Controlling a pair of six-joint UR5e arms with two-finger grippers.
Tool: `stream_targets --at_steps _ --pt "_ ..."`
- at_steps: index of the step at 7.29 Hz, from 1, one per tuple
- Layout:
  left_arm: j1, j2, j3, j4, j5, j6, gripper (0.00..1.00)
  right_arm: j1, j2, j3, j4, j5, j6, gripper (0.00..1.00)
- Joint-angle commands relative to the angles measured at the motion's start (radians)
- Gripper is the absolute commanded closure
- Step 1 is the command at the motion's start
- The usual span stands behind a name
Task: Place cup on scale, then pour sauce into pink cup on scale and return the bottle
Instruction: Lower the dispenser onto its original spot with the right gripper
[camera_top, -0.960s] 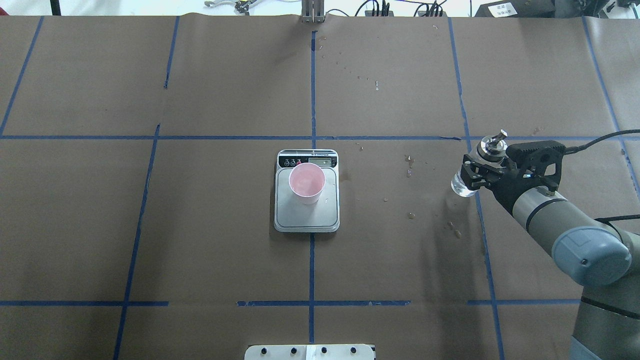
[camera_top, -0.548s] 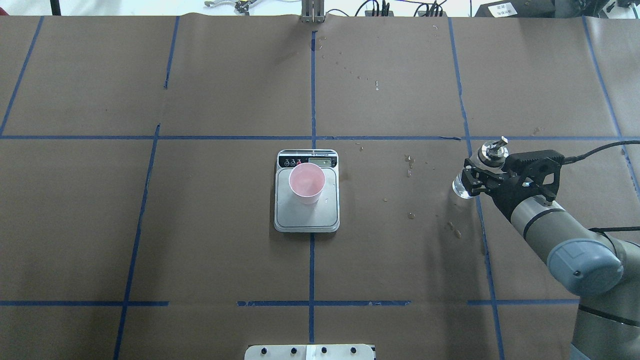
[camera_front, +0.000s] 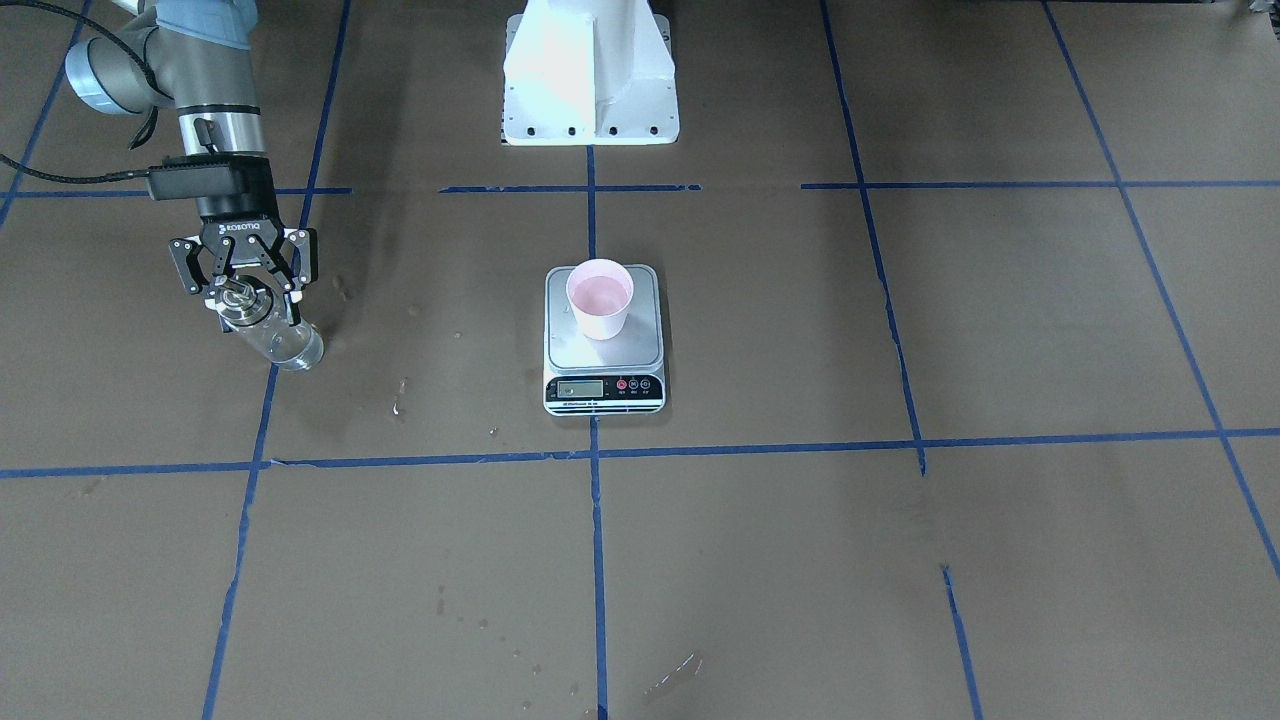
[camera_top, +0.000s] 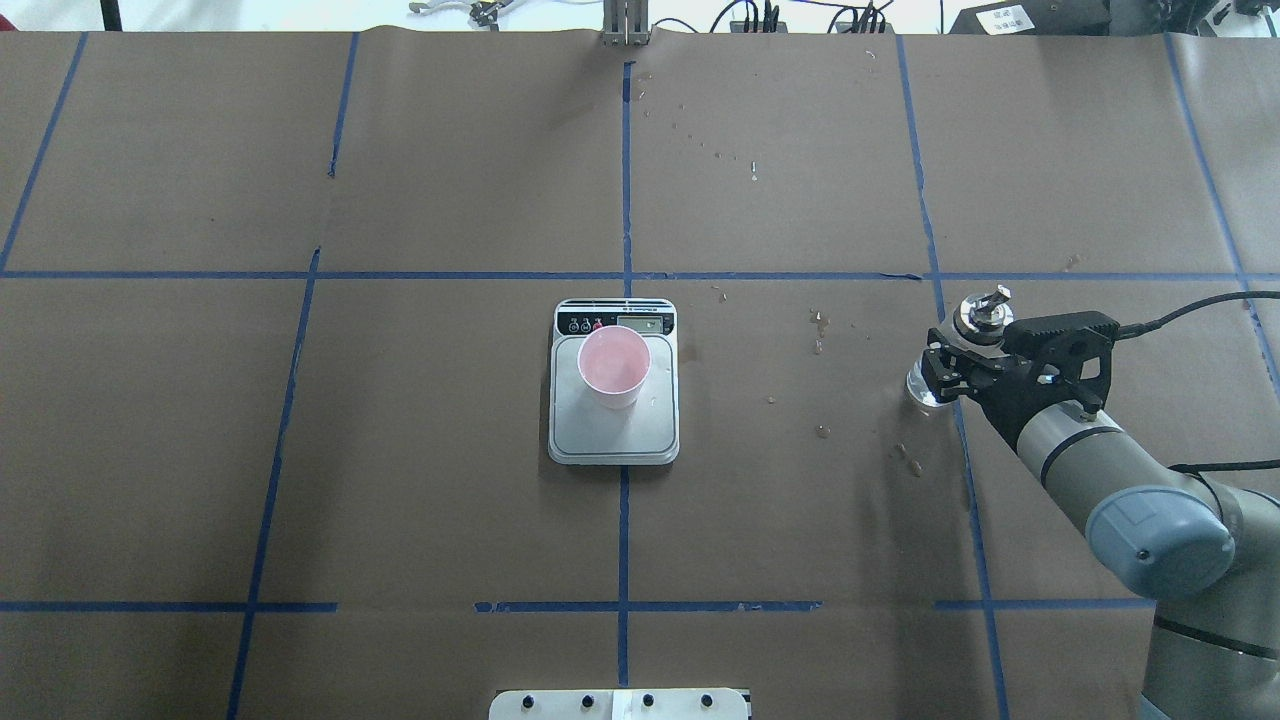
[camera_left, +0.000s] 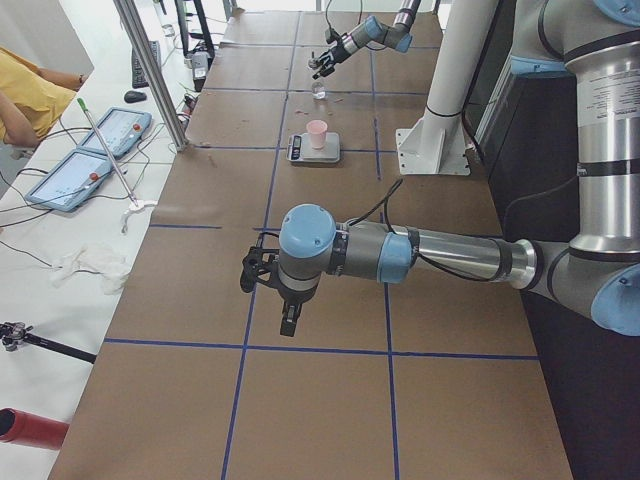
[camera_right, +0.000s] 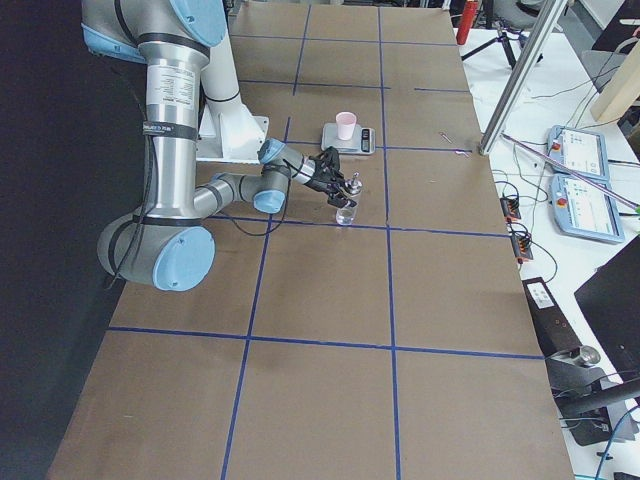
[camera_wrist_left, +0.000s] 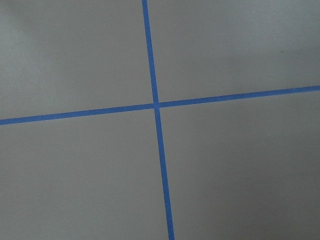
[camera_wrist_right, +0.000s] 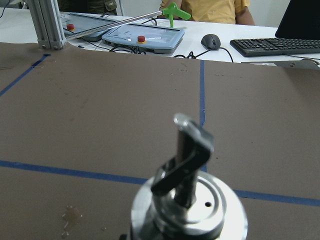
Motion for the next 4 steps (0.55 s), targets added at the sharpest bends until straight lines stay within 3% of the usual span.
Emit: stream_targets --at_steps 1,2,4 --pt "0.000 0.001 0.001 0.000 0.001 -0.001 0.00 -0.002 0.000 -0.007 -0.004 -0.025 0.000 0.43" --pt "0.000 0.001 0.001 0.000 0.001 -0.001 0.00 -0.002 0.000 -0.007 -0.004 -0.028 0.000 0.02" --pt "0.000 0.001 0.001 0.001 0.001 -0.001 0.00 -0.002 0.001 -0.007 -0.004 -0.029 -0.002 0.01"
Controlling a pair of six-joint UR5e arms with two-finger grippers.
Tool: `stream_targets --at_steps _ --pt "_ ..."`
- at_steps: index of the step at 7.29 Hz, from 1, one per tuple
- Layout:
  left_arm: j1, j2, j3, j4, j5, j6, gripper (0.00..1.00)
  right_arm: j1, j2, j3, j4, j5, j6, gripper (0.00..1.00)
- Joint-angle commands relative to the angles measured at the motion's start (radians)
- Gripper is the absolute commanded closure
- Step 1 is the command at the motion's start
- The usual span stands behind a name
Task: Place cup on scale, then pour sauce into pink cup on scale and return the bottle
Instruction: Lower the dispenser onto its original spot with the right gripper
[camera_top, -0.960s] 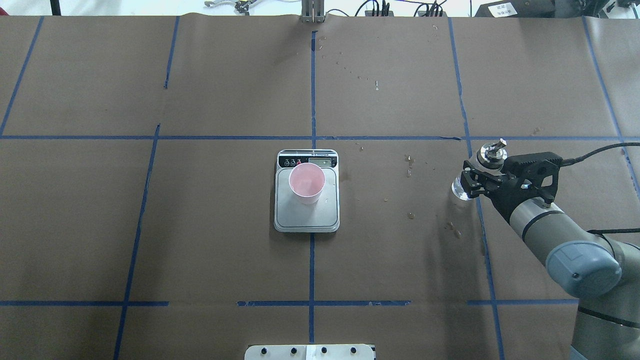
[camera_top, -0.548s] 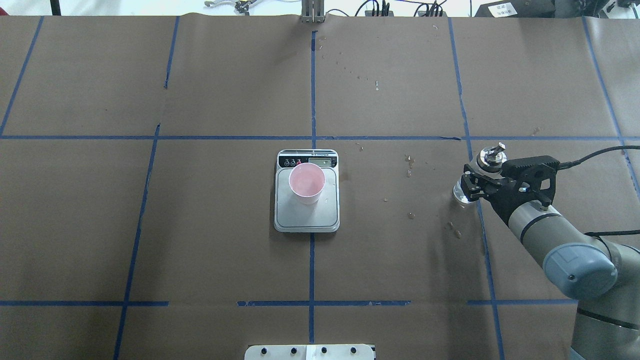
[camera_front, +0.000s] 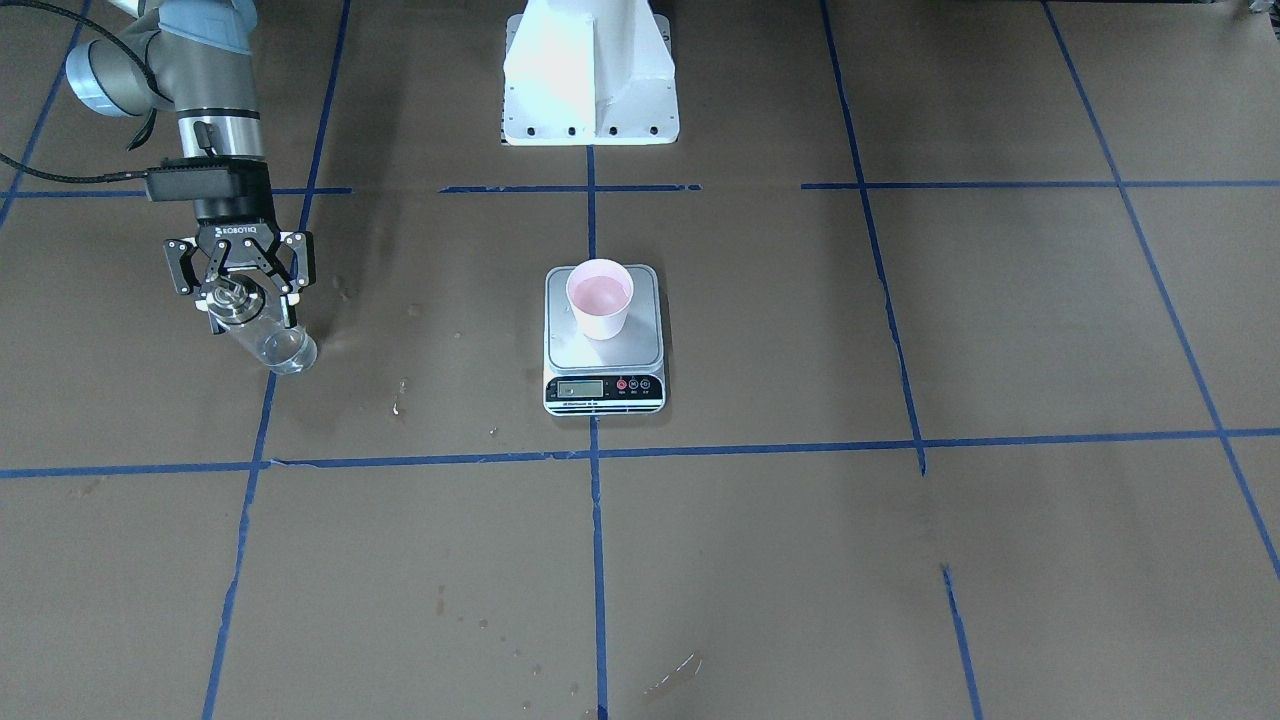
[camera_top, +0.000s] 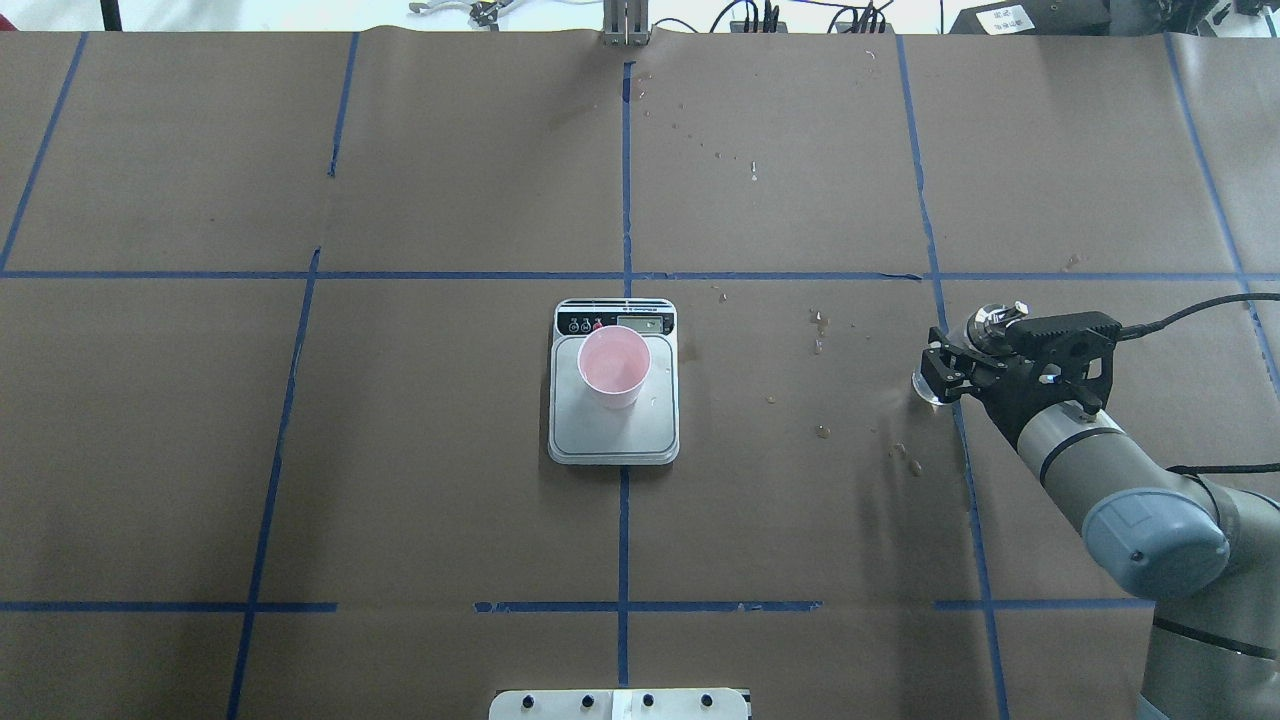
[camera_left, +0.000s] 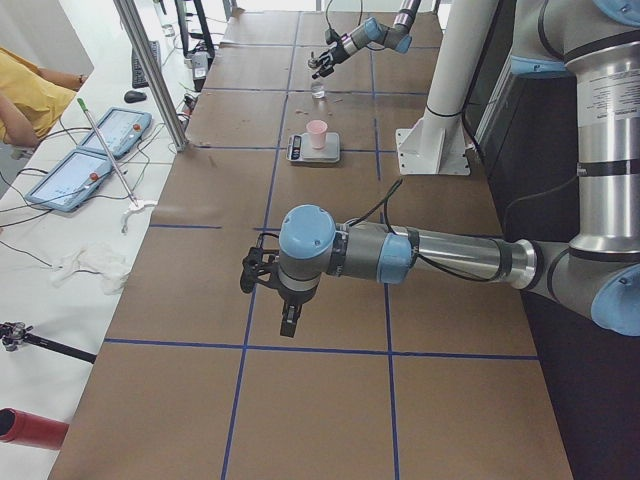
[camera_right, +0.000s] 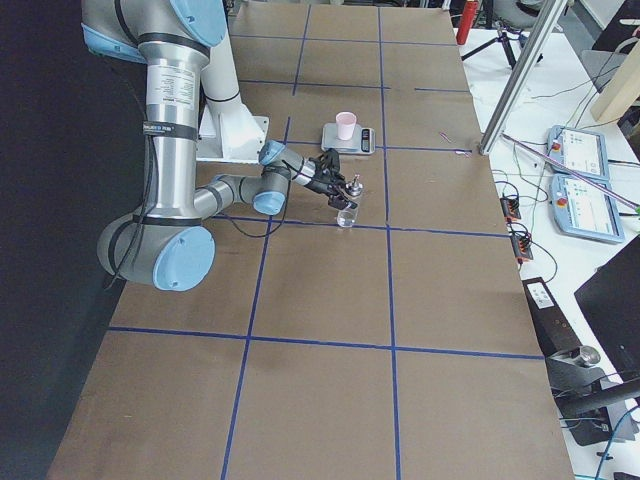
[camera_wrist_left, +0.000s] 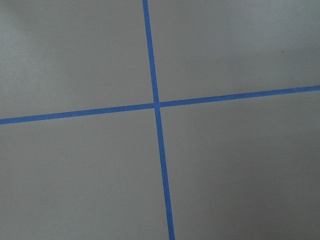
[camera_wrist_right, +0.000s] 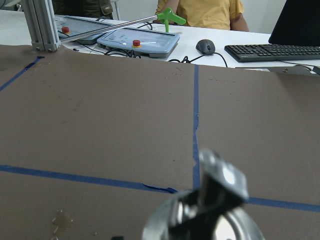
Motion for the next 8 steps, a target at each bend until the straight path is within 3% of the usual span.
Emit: stream_targets --at_steps 1,6,8 --pt "0.000 0.000 0.000 0.001 0.000 -0.001 0.00 -0.002 0.001 0.000 0.000 -0.002 -0.001 0.00" --pt "0.000 0.000 0.003 0.000 -0.001 -0.002 0.00 -0.097 -0.056 0.009 0.015 -0.012 -0.001 0.00" --pt "0.000 0.000 0.003 0.000 -0.001 -0.002 0.00 -0.138 -0.151 0.011 0.132 -0.019 -0.001 0.00"
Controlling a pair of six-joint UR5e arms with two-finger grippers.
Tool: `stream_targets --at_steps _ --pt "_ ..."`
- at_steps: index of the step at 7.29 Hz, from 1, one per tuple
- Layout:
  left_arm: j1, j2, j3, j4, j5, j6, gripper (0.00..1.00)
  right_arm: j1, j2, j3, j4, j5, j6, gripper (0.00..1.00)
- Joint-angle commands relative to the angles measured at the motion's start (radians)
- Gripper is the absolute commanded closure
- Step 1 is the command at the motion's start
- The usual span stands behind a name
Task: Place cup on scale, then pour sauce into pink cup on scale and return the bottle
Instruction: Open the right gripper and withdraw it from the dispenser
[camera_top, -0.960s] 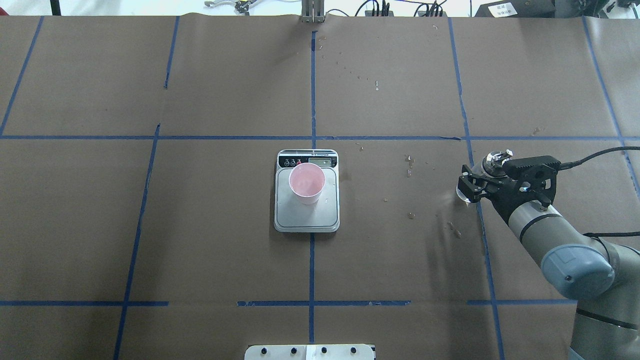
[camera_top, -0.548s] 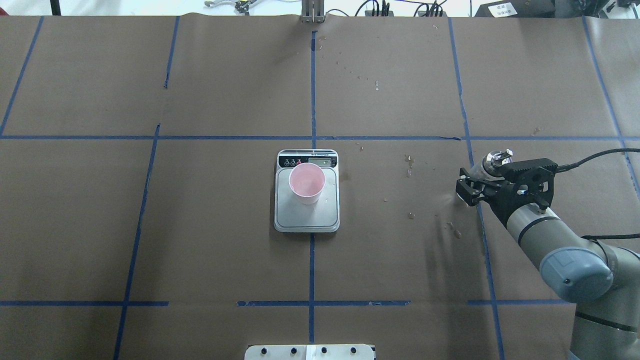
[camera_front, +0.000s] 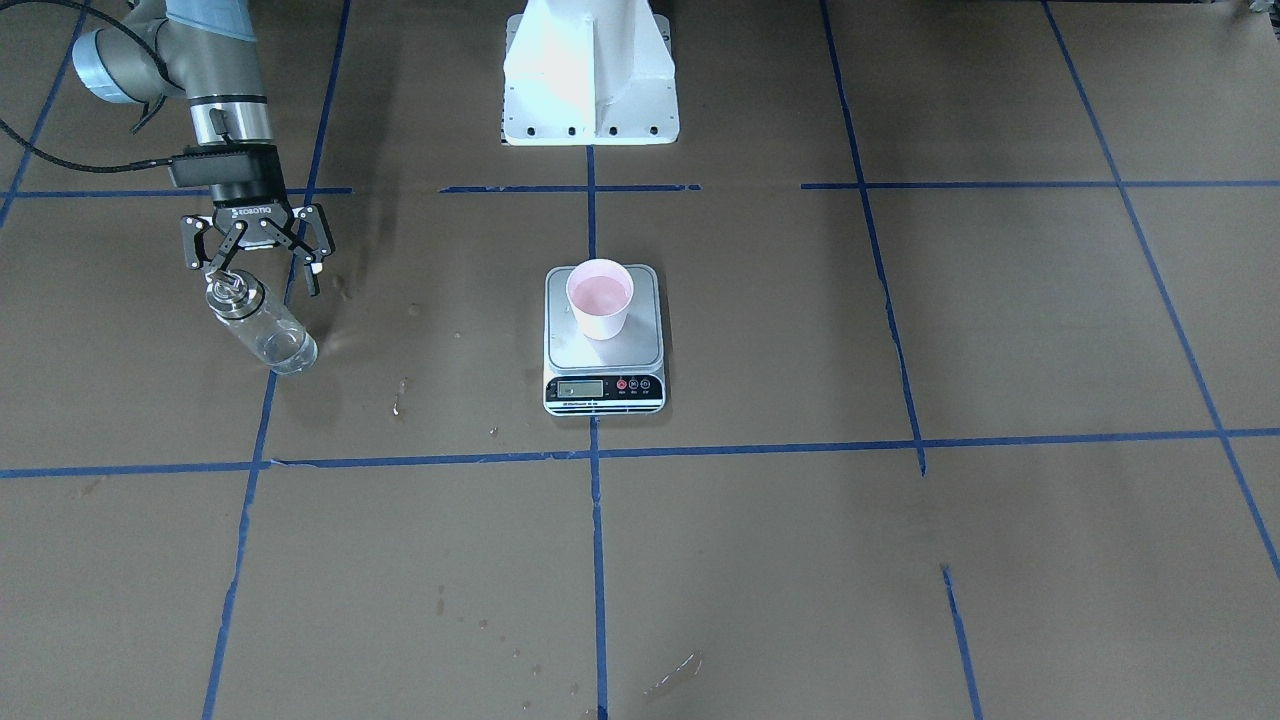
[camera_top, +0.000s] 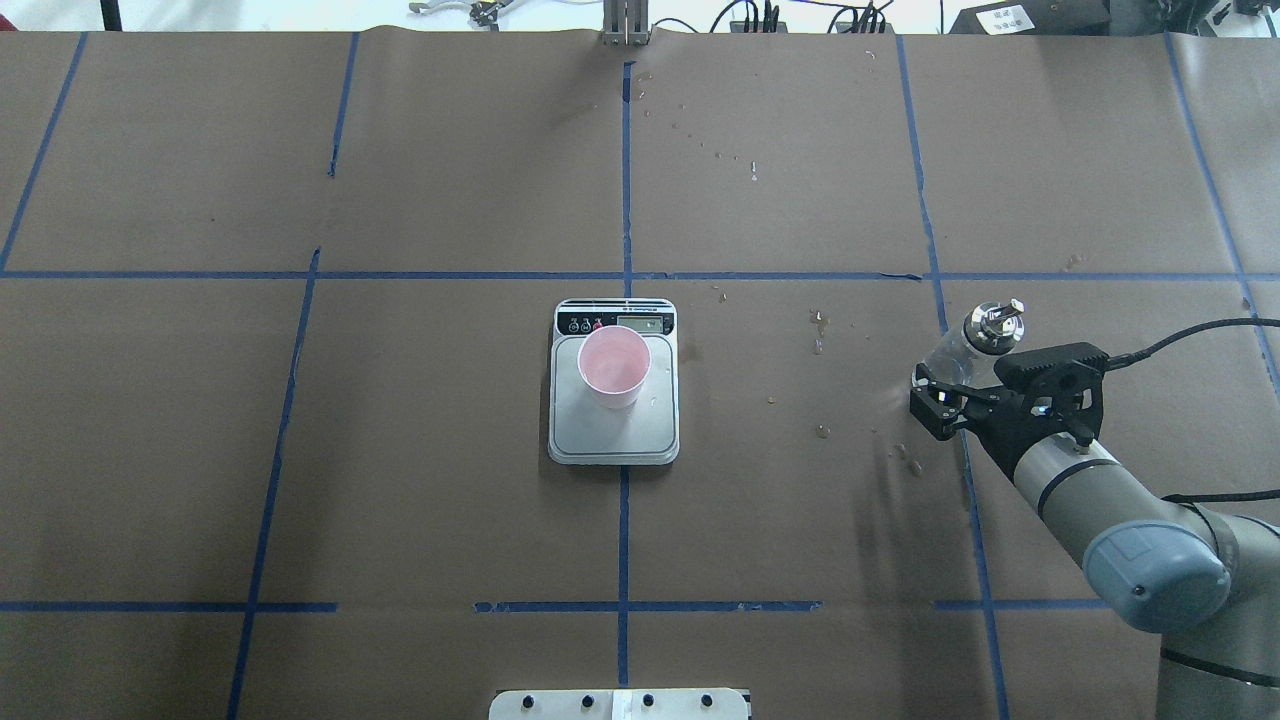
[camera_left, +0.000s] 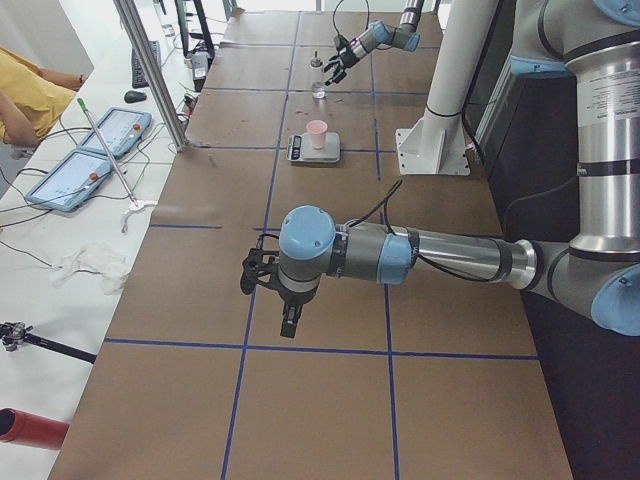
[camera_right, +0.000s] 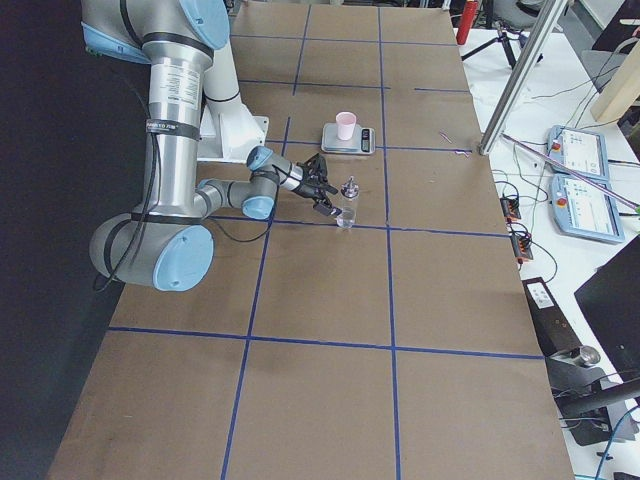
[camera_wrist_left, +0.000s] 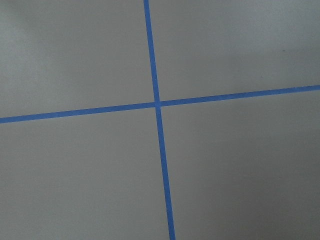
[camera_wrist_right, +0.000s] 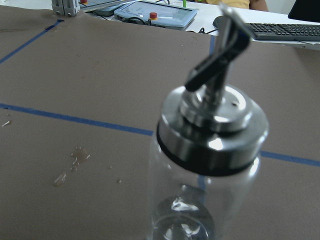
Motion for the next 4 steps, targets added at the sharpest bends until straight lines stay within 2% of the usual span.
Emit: stream_targets --at_steps 1,3,4 --pt "0.000 0.000 0.000 0.000 0.001 0.001 0.00 -0.027 -0.119 0.001 0.147 0.007 -0.016 0.00" --pt "0.000 0.000 0.000 0.001 0.001 0.001 0.00 -0.017 -0.256 -0.014 0.355 0.108 -0.133 0.00" --pt "0.000 0.000 0.000 0.001 0.001 0.001 0.00 0.058 -0.281 -0.051 0.414 0.194 -0.189 0.00"
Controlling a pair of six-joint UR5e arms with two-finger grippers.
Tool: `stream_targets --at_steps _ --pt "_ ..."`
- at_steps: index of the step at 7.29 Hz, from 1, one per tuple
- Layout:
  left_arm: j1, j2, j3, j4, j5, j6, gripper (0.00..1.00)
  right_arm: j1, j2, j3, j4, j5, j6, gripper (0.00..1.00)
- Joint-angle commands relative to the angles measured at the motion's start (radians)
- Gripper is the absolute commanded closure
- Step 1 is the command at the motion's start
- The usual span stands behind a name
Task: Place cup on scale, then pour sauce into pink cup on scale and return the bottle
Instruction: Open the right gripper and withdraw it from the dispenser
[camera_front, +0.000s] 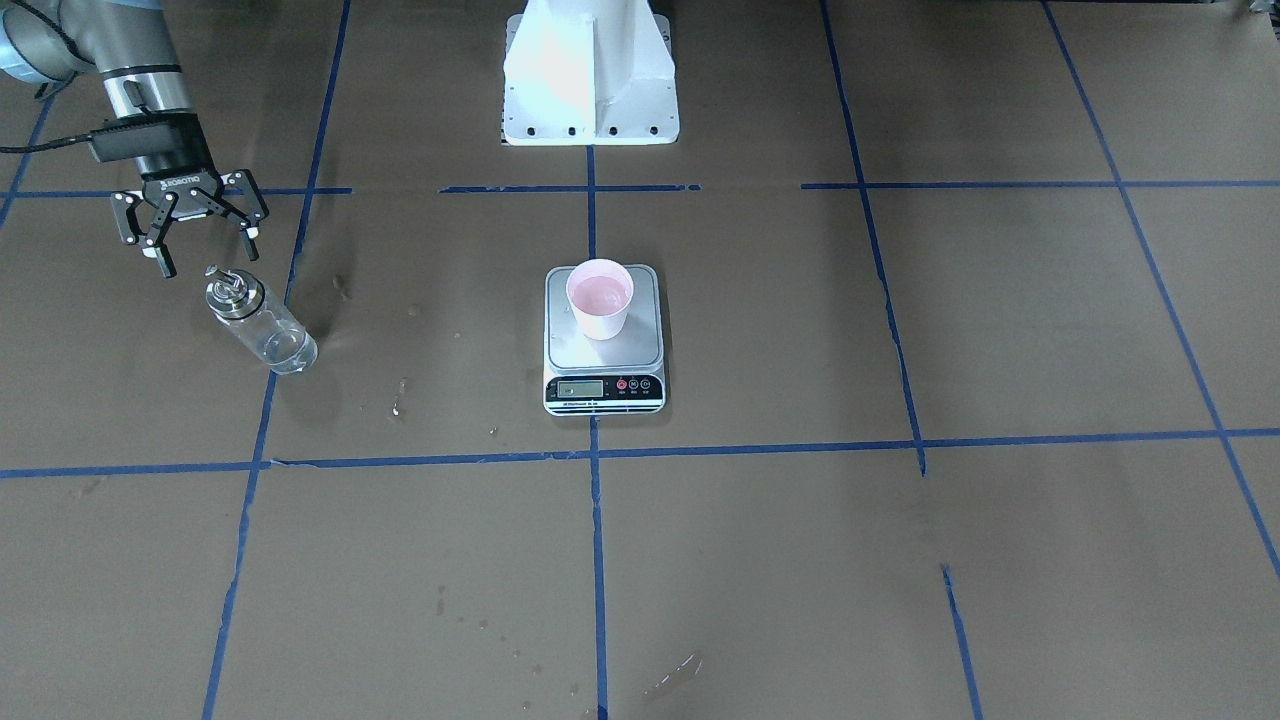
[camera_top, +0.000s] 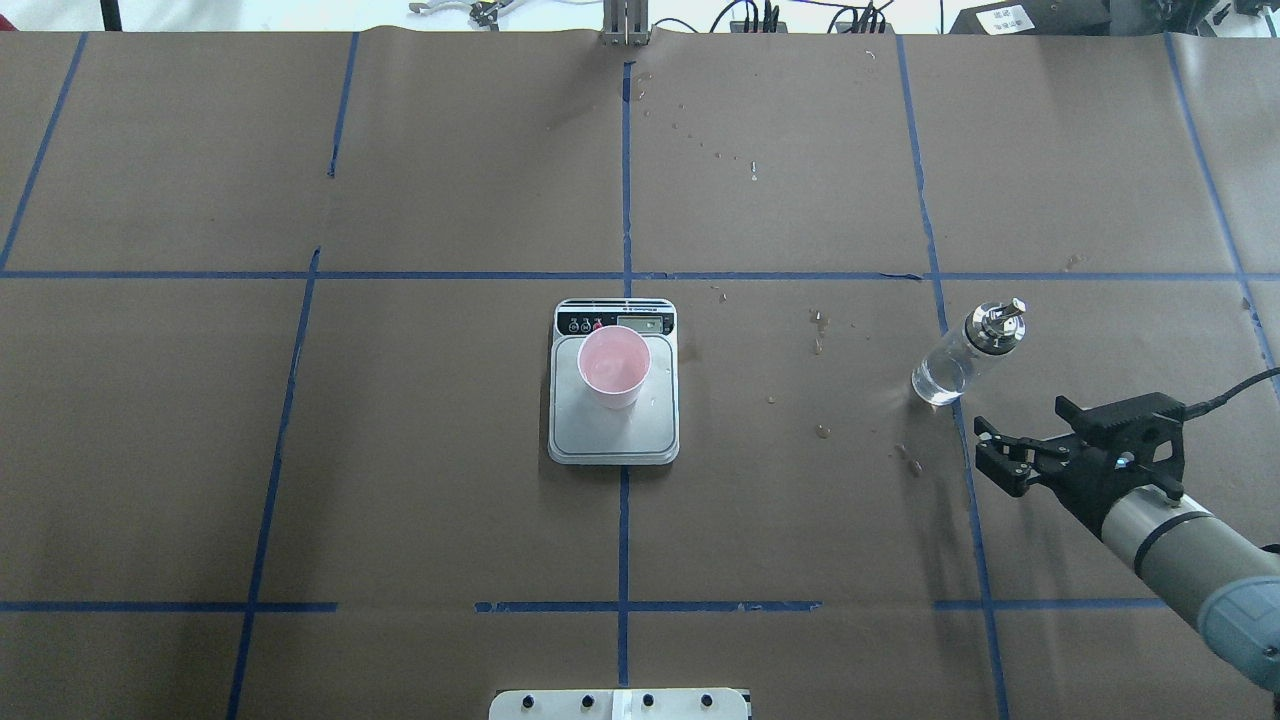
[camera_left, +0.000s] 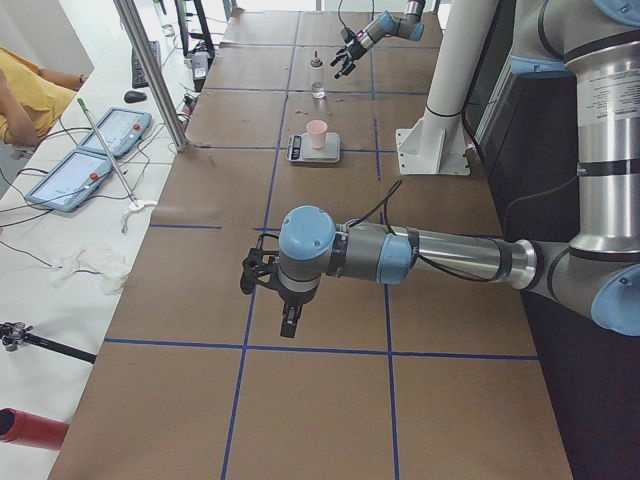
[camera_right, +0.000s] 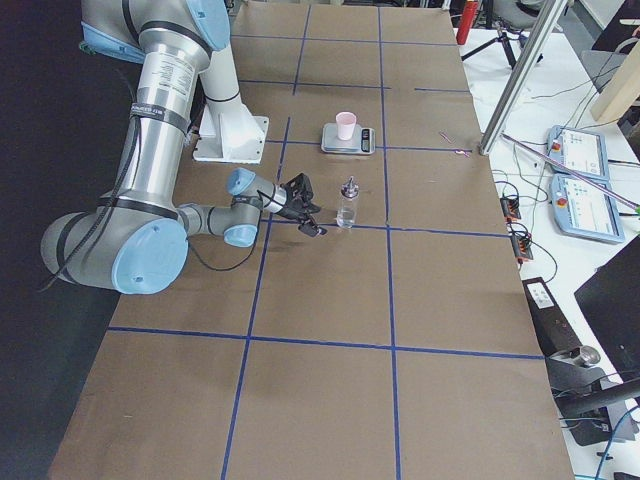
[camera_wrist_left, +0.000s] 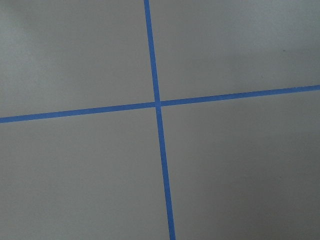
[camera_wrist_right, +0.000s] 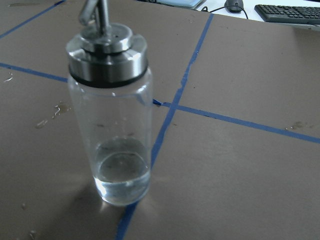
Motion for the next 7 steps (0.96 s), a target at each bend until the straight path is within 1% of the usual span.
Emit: stream_targets --at_steps 1,2,3,4,5,6,7 --pt "0.000 0.000 0.000 0.001 0.000 0.000 0.00 0.232 -0.049 -0.052 0.108 0.278 -0.151 0.00" --pt "0.000 0.002 0.000 0.001 0.000 0.003 0.00 0.449 -0.032 -0.077 0.099 0.527 -0.256 0.01" --pt "0.000 0.003 0.000 0.001 0.000 0.005 0.00 0.656 0.012 -0.148 0.093 0.763 -0.365 0.01" --pt "0.000 0.003 0.000 0.001 0.000 0.005 0.00 0.853 0.060 -0.234 0.085 0.977 -0.469 0.01" --pt "0.000 0.003 0.000 0.001 0.000 0.006 0.00 1.029 0.100 -0.268 -0.006 1.155 -0.584 0.02" --pt "0.000 0.003 0.000 0.001 0.000 0.006 0.00 1.150 0.127 -0.264 -0.137 1.259 -0.695 0.02" --pt "0.000 0.003 0.000 0.001 0.002 0.006 0.00 1.239 0.160 -0.255 -0.297 1.345 -0.758 0.01"
